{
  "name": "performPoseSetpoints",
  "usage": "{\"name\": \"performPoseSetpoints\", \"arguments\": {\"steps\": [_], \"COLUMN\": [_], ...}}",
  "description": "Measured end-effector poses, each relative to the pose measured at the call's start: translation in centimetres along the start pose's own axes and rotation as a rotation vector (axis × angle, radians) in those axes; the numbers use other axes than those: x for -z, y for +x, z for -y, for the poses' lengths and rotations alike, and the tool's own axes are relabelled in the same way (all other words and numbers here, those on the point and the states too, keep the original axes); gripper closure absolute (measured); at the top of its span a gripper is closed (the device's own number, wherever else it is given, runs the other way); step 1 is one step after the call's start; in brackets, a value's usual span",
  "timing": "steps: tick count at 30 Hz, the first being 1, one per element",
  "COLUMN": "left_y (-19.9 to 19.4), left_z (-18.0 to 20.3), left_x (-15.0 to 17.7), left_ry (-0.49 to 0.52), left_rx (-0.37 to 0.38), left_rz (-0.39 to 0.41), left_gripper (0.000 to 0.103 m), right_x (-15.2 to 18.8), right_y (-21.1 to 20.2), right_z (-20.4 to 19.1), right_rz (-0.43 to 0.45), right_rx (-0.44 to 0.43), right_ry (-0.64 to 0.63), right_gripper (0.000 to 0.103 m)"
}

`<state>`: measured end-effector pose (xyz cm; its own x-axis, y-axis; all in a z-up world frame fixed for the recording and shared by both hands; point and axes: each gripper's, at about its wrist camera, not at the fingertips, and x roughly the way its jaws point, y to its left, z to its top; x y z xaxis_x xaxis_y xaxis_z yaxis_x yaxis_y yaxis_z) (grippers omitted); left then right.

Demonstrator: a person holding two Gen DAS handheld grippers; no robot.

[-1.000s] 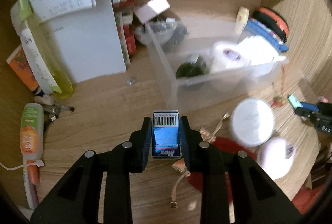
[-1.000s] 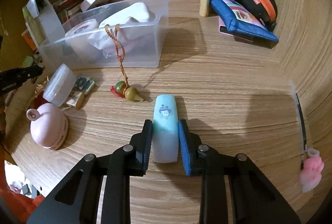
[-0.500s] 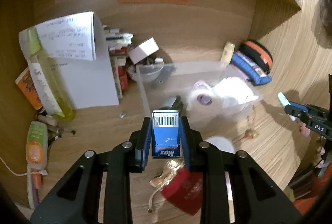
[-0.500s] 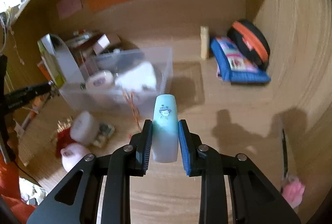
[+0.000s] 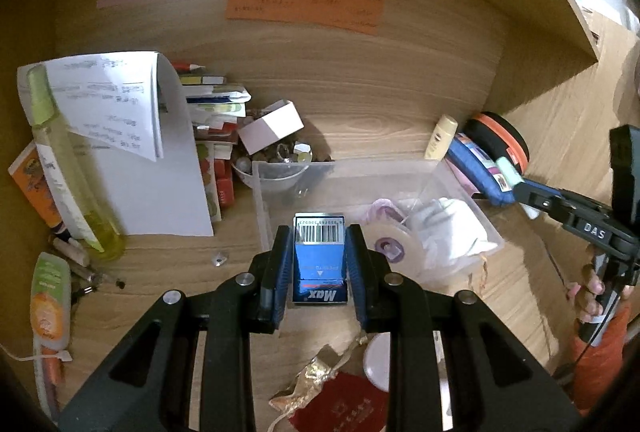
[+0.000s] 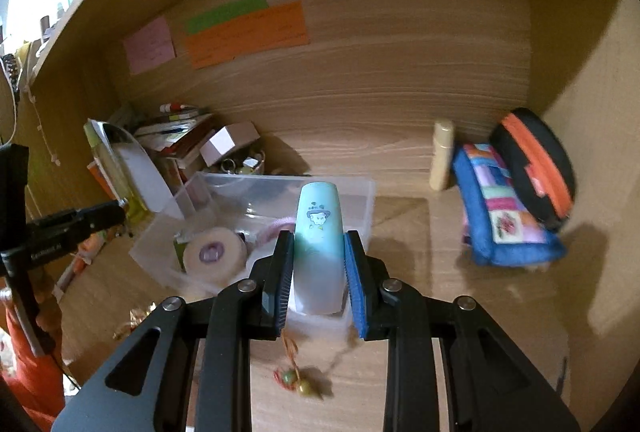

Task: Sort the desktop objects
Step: 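Lift and carry box in left tool while right tool carries tube to bin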

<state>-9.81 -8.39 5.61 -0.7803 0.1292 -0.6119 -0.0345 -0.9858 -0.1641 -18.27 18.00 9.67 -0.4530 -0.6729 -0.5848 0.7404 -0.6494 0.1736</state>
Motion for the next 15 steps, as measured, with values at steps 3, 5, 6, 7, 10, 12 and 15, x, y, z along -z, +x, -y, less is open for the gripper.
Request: {"name": "performPoseSetpoints", "arguments": {"steps": [3, 5, 6, 7, 10, 12, 15], "left_y": [0.6, 1.3, 1.6, 2.0, 3.3, 4.2, 5.5], "left_z": [0.0, 0.0, 0.1, 0.1, 0.1, 0.1, 0.1], "left_x": [-0.3, -0.5, -0.5, -0.6, -0.6, -0.5, -0.3], "left_ry": [-0.01, -0.013, -0.015, -0.017, -0.023, -0.024, -0.035], "left_rx": [0.004, 0.002, 0.002, 0.005, 0.007, 0.006, 0.043], "left_rz": [-0.006, -0.015, -0.019, -0.027, -0.051, -0.069, -0.104], "left_gripper": [0.076, 0.076, 0.076, 0.076, 0.076, 0.076, 0.076], "right_x": [-0.7, -1.0, -1.1, -1.1, -1.2, -1.1, -0.5], "right_y": [1.3, 2.0, 2.3, 2.6, 3.7, 4.5, 6.0], "right_z": [-0.4, -0.8, -1.0, -1.1, -1.8, -2.2, -2.7], "right_rz": [-0.01, -0.015, -0.016, -0.019, -0.033, -0.051, -0.079], "right_rx": [-0.028, -0.048, -0.06, -0.073, -0.098, -0.118, -0.123], "right_ry": [-0.006, -0.008, -0.009, -0.011, -0.015, -0.017, -0.037], "right_gripper": [0.08, 0.08, 0.08, 0.08, 0.08, 0.08, 0.08]}}
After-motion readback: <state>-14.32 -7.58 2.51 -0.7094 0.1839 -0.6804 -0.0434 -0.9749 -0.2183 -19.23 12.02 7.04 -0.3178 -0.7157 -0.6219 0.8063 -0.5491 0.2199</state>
